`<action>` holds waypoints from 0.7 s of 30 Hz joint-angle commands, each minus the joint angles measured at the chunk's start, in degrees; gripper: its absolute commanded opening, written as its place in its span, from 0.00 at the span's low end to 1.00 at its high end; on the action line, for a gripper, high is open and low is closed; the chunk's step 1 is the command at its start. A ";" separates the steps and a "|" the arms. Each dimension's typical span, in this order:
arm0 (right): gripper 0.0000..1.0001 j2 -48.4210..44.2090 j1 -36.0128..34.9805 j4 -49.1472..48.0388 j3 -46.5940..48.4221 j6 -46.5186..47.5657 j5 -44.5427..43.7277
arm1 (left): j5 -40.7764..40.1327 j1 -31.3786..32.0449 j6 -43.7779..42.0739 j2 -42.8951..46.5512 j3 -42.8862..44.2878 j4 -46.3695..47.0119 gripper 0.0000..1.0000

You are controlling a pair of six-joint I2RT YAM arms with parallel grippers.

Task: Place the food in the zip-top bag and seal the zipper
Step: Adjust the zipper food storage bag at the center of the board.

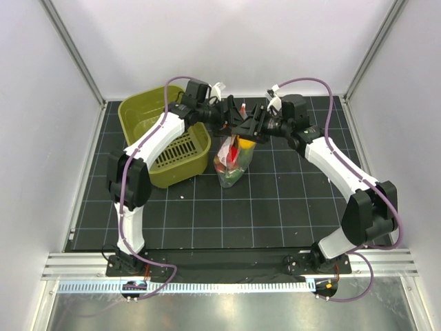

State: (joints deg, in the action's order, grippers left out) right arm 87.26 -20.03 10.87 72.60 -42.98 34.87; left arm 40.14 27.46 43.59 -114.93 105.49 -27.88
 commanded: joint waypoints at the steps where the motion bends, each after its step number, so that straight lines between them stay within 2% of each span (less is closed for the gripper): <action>1: 0.56 0.01 -0.18 -5.95 0.26 -1.23 2.22 | 2.22 0.66 0.35 0.33 1.47 1.95 0.80; 4: 0.56 0.19 -0.10 -5.87 1.05 -1.05 2.66 | 2.22 0.66 0.18 -0.02 1.56 2.04 0.72; 5: 0.56 0.45 -0.01 -5.69 1.14 -0.88 2.74 | 2.05 0.66 0.18 -0.29 1.65 1.95 0.62; 7: 0.56 0.54 -0.01 -4.99 1.58 -0.44 2.74 | 1.61 0.84 0.18 -0.73 1.65 1.16 0.47; 8: 0.56 0.45 0.17 -4.81 1.67 -0.26 2.74 | 1.61 0.92 0.18 -0.99 1.65 0.90 0.32; 12: 0.55 -0.86 2.01 -4.46 1.06 -0.35 2.66 | 1.61 0.93 -0.35 -1.26 1.91 0.46 0.01; 16: 0.54 -4.20 6.22 -3.32 -0.35 -0.17 2.04 | 1.78 0.93 -2.02 -1.52 3.22 -0.60 0.00; 21: 0.51 -6.67 12.11 0.46 -0.09 2.90 0.46 | 6.96 1.01 -4.57 -1.43 3.67 -0.60 0.00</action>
State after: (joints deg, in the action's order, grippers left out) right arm 84.66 -10.41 10.17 72.18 -42.81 36.18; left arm 42.17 28.27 41.50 -116.62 106.56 -28.23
